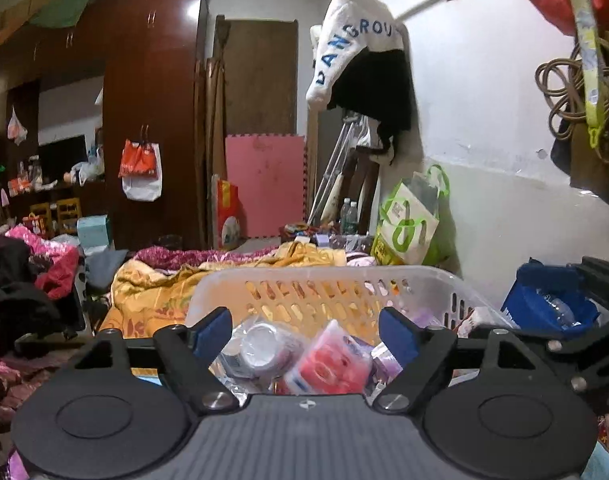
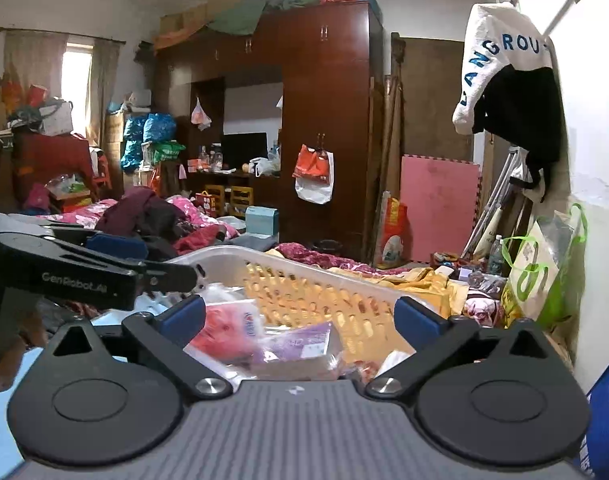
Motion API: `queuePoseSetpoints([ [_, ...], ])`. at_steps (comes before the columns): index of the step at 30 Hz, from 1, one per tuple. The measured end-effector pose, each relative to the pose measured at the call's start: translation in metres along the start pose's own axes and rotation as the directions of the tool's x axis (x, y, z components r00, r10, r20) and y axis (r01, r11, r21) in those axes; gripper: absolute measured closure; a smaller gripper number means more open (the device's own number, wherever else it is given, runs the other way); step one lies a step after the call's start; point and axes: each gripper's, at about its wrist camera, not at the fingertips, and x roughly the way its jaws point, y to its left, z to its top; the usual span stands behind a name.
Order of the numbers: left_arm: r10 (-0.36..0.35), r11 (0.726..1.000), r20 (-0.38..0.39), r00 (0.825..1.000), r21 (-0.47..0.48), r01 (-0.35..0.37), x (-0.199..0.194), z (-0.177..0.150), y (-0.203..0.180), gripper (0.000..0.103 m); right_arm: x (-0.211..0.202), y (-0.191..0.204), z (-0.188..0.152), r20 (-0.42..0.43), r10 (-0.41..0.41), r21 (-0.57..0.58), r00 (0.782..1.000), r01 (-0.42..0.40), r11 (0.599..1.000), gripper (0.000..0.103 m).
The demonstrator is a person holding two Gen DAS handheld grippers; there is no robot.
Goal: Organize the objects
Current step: 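Lift both held items over the white basket and open both tools, then grasp the white KENT box with left tool while right tool grasps the clear-wrapped silver box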
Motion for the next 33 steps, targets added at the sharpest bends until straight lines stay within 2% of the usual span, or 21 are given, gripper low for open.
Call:
queuePoseSetpoints([
  [4,-0.008,1.0,0.042,0.999,0.016,0.007,-0.029,-0.012,0.007,0.018,-0.032,0.012,-0.014,0.032,0.08,0.0,0.996,-0.08,0.997,0.0],
  [7,-0.001,0.999,0.04,0.999,0.047,-0.001,-0.054,-0.041,0.018,0.012,-0.038,0.025,-0.04,-0.042,0.135,0.013,0.99,-0.134,0.991,0.0],
  [12,0.053,0.998,-0.03,0.998,0.018,-0.052,-0.063,-0.087,0.048,0.012,0.021,0.049,-0.08,-0.231,0.194,0.098,0.953,-0.175,0.98,0.0],
  [15,0.068,0.997,-0.067,0.995,-0.024,-0.07,-0.056,-0.104,0.066,0.012,0.056,0.059,-0.088,-0.271,0.19,0.144,0.944,-0.156,0.977,0.0],
  [19,0.064,0.997,-0.088,0.994,-0.048,-0.068,-0.045,-0.112,0.072,0.012,0.082,0.056,-0.093,-0.291,0.193,0.228,0.937,-0.128,0.965,0.0],
  [20,0.056,0.997,-0.092,0.994,-0.049,-0.061,-0.044,-0.113,0.072,0.012,0.088,0.056,-0.093,-0.303,0.192,0.227,0.933,-0.125,0.966,0.009],
  [21,0.051,0.997,-0.095,0.994,-0.046,-0.055,-0.041,-0.114,0.07,0.012,0.089,0.057,-0.095,-0.312,0.191,0.222,0.931,-0.124,0.967,0.035],
  [23,0.044,0.998,-0.102,0.994,-0.037,-0.048,-0.038,-0.116,0.065,0.012,0.082,0.052,-0.096,-0.307,0.219,0.244,0.926,-0.146,0.959,0.034],
  [28,0.027,1.0,-0.126,0.992,0.018,-0.025,-0.025,-0.113,0.036,0.012,0.026,0.03,-0.102,-0.231,0.158,0.194,0.96,-0.113,0.974,0.034],
  [33,0.072,0.993,-0.206,0.976,0.11,-0.05,0.004,-0.115,0.004,0.012,-0.012,-0.001,-0.11,-0.199,0.108,0.195,0.974,-0.068,0.978,0.033],
])
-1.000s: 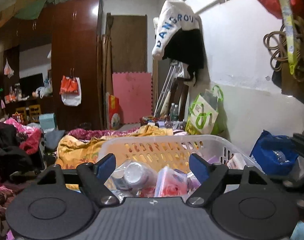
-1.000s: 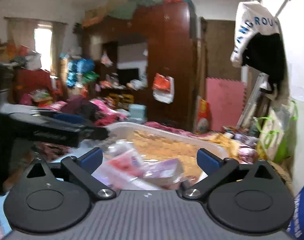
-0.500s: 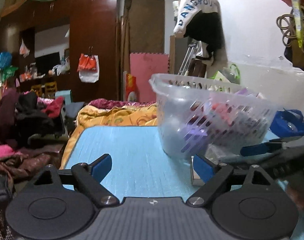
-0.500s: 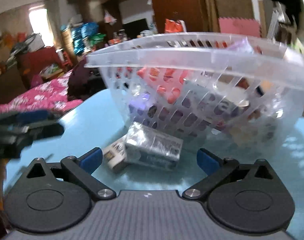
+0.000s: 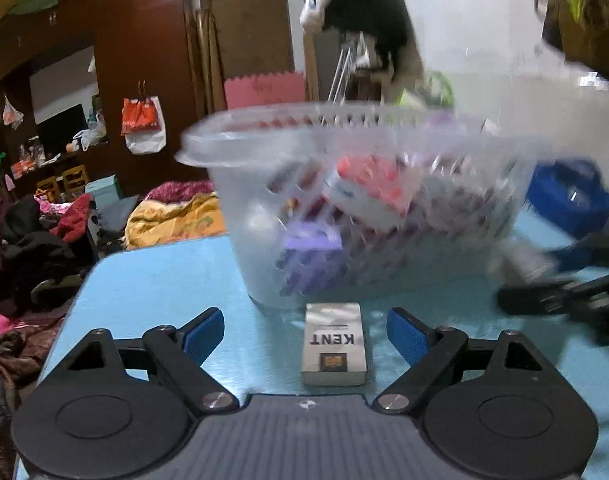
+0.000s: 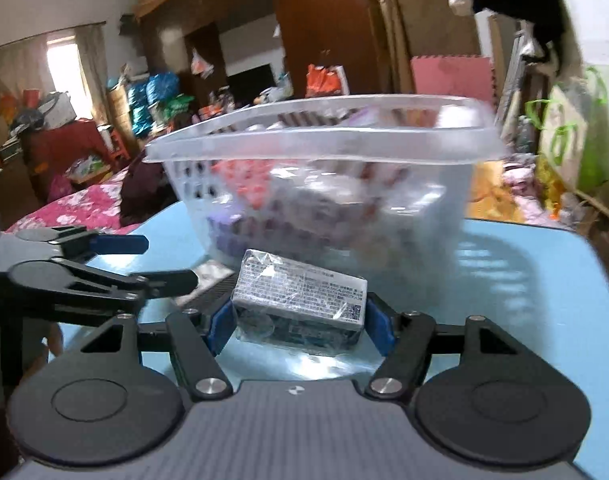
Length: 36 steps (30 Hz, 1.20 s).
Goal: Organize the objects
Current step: 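Grasp the white KENT box with left tool while right tool grasps the clear-wrapped silver box, then carry both held boxes over the white basket and open both tools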
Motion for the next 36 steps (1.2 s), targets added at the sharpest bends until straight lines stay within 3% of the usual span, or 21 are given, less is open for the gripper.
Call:
queuePoseSetpoints([
  [2,0.016,1.0,-0.037,0.999,-0.004,-0.016,0.011,0.0,-0.005,0.017,-0.01,-0.009,-0.001,0.018,-0.014,0.004,1.0,0.014,1.0,0.033],
  [4,0.026,0.999,-0.076,0.997,-0.019,-0.027,0.018,0.0,-0.006,0.044,-0.011,-0.009,0.0,0.026,-0.002,0.008,1.0,0.002,1.0,0.033],
  [7,0.056,0.998,-0.073,0.996,-0.002,-0.056,0.014,-0.002,-0.011,0.062,-0.015,-0.004,0.002,0.049,0.012,0.003,0.999,-0.013,1.0,0.033],
  [11,0.037,0.999,-0.047,0.998,0.007,-0.037,0.002,-0.006,-0.014,0.062,-0.018,0.005,0.005,0.078,0.03,-0.011,0.997,-0.029,1.0,0.033],
  [16,-0.011,0.999,0.049,0.999,-0.034,0.012,-0.034,-0.018,-0.014,0.062,-0.026,0.017,-0.001,0.101,0.012,-0.067,0.995,-0.006,0.998,0.033],
  [19,-0.047,0.997,0.093,0.995,-0.055,0.052,-0.049,-0.026,-0.016,0.062,-0.025,0.022,-0.004,0.1,-0.009,-0.099,0.995,0.019,0.995,0.033],
  [24,-0.077,0.992,0.181,0.981,-0.081,0.093,-0.073,-0.027,-0.016,0.062,-0.03,0.023,-0.006,0.134,0.03,-0.088,0.991,-0.018,0.996,0.033],
  [28,-0.072,0.992,0.274,0.959,-0.076,0.096,-0.102,0.005,-0.012,0.062,-0.055,0.032,0.015,0.227,0.04,-0.115,0.973,-0.014,0.993,0.033],
  [31,-0.079,0.992,0.299,0.951,-0.068,0.104,-0.104,0.052,-0.008,0.062,-0.059,0.041,0.054,0.28,0.013,-0.158,0.96,0.033,0.987,0.033],
  [36,-0.016,0.996,0.253,0.967,-0.083,0.038,-0.059,0.127,-0.003,0.062,-0.014,0.037,0.124,0.255,-0.052,-0.19,0.966,0.102,0.977,0.033],
])
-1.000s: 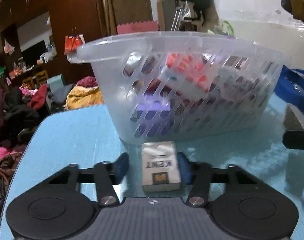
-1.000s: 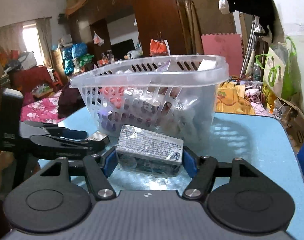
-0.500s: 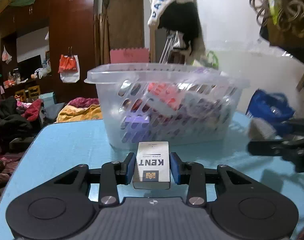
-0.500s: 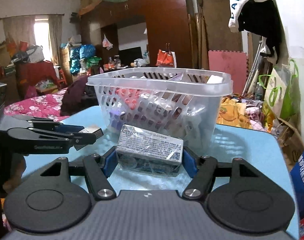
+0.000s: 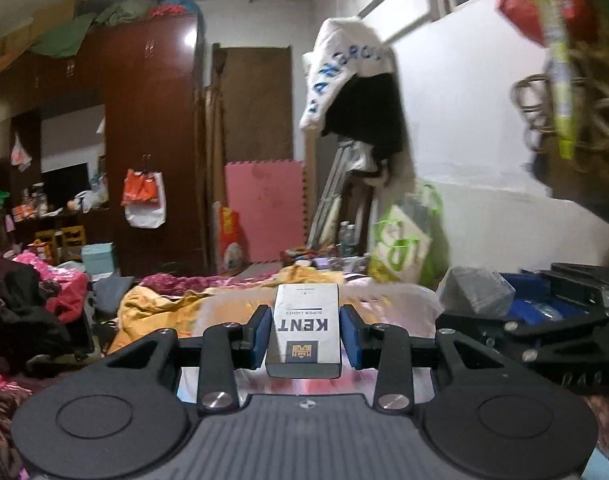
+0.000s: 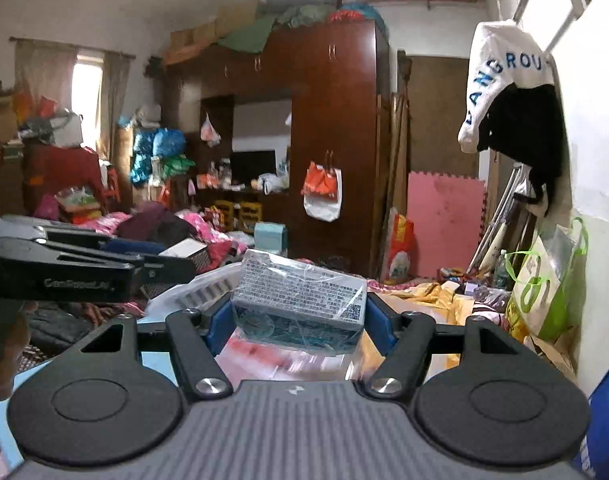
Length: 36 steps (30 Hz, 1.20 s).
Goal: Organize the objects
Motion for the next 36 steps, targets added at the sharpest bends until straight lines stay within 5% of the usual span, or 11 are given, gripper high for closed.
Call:
queuePoseSetpoints([
  [3,0.017,0.999,-0.077,0.997,-0.042,-0.021,0.04,0.009,0.01,0.061,0.038,-0.008,0.009,-0.045,-0.021,-0.018,0.999,0.02,1.0,0.032],
  [5,0.022,0.999,-0.133,0.991,-0.021,-0.025,0.063,0.004,0.013,0.047,0.056,-0.012,0.007,-0.067,-0.051,-0.036,0.996,0.048,0.998,0.02],
  [7,0.041,0.999,-0.156,0.987,-0.004,-0.042,0.072,-0.005,0.014,0.018,0.059,-0.014,0.002,-0.068,-0.092,-0.044,0.993,0.089,0.995,0.001],
  [13,0.034,0.999,-0.046,0.998,-0.021,-0.035,0.037,-0.026,0.018,0.002,0.02,-0.019,-0.013,-0.079,-0.053,0.009,0.995,0.054,0.998,0.0],
  [19,0.051,0.998,-0.019,0.999,0.04,-0.05,0.008,-0.037,-0.002,0.0,-0.013,-0.003,-0.041,-0.091,-0.226,-0.026,0.97,0.224,0.974,0.0],
  [24,0.172,0.974,0.009,0.985,0.147,-0.171,-0.006,-0.045,-0.033,0.0,-0.025,-0.004,-0.047,-0.126,-0.215,-0.033,0.968,0.212,0.977,0.0],
  [31,0.054,0.994,-0.065,0.996,0.093,-0.048,-0.022,-0.054,-0.037,0.0,-0.045,-0.007,-0.058,-0.052,-0.15,0.058,0.987,0.153,0.986,0.0],
  [36,0.053,0.996,-0.082,0.995,0.08,-0.046,-0.021,-0.061,-0.039,0.0,-0.045,0.0,-0.059,-0.064,-0.148,0.052,0.987,0.151,0.987,0.0],
])
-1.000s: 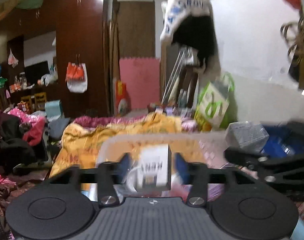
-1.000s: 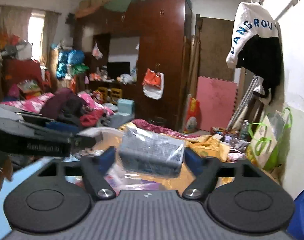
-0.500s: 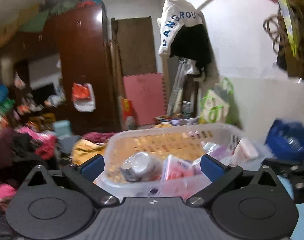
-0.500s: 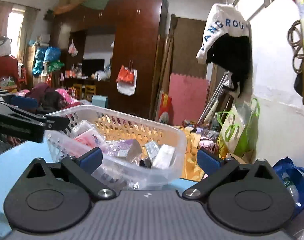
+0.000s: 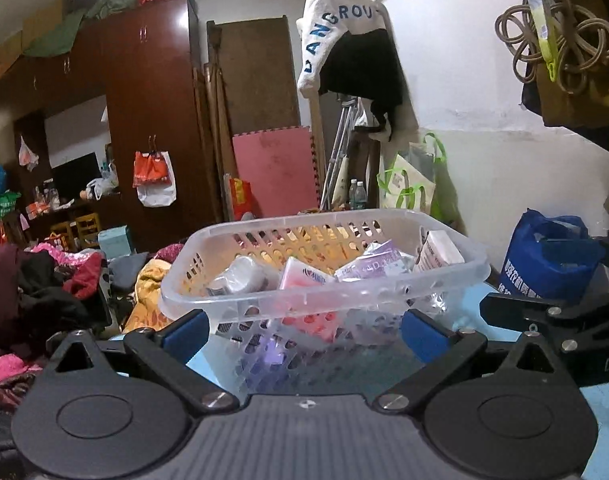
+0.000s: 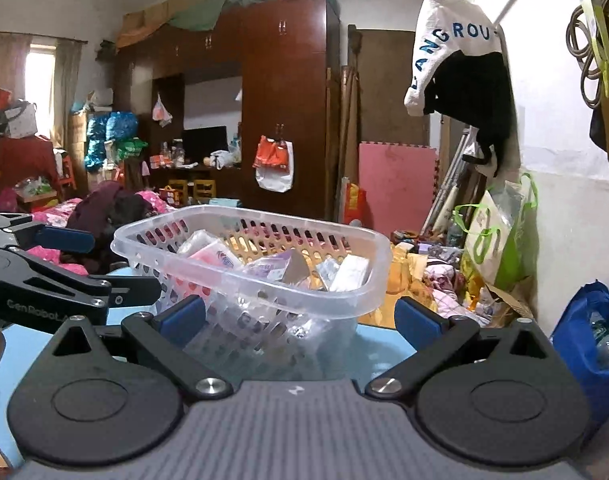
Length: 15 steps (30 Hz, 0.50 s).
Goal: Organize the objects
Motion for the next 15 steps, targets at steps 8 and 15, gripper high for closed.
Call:
queuePoseSetpoints([
  [8,-0.012,1.0,-0.021,1.0,-0.017,0.012,0.0016,-0.005,0.0011,0.0,-0.0015,0.0006,-0.0051,-0.019,0.001,0.019,1.0,0.0,1.0,0.0],
  [15,-0.016,0.999,-0.026,1.0,-0.03,0.015,0.0025,-0.0061,0.0021,0.0,-0.0009,-0.0059,-0.0087,-0.027,-0.007,0.05,1.0,0.008,0.999,0.0],
])
